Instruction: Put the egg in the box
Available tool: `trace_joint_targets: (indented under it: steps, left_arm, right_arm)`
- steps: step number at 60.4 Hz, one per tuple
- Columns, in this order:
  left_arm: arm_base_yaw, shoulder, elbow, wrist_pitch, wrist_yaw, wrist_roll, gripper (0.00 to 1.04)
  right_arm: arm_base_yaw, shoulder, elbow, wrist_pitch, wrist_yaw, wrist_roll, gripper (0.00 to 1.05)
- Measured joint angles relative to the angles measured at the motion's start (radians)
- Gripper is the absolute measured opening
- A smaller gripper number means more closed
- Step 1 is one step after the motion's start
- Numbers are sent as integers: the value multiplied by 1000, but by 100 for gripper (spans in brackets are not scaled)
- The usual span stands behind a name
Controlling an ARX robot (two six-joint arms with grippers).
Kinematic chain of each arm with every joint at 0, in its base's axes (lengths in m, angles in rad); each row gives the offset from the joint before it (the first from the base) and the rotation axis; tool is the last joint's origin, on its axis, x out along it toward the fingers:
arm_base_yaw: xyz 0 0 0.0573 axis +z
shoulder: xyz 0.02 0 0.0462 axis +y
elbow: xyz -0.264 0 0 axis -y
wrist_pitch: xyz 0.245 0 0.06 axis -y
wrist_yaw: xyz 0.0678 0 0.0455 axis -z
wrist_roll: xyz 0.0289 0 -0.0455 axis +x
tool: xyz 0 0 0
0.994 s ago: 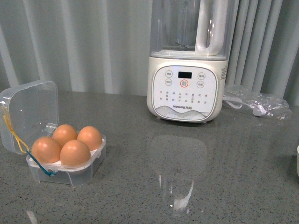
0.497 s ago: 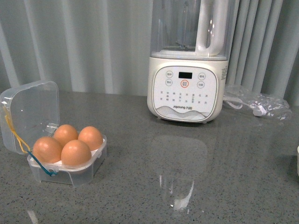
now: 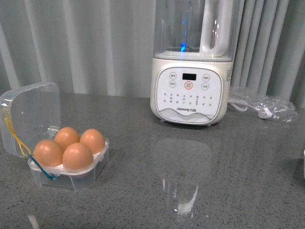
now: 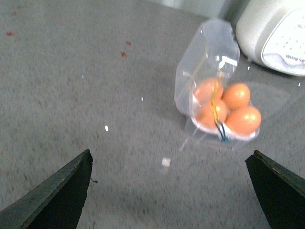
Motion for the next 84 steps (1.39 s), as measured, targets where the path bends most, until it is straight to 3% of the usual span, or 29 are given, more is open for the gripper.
trace_joint_targets:
  steps: [10,39,67,84]
  left_arm:
    - [80,261,151,129,97,19,98]
    - [4,766,522,179,65,122,98]
    - [-87,887,554,214,8,135,98]
    - [-211,866,472,245,-13,132,98]
  right_arm:
    - [0,0,0,0,0,0,98]
    - [0,0,0,0,0,0,98]
    - [0,0,0,0,0,0,98]
    - [0,0,0,0,0,0,98]
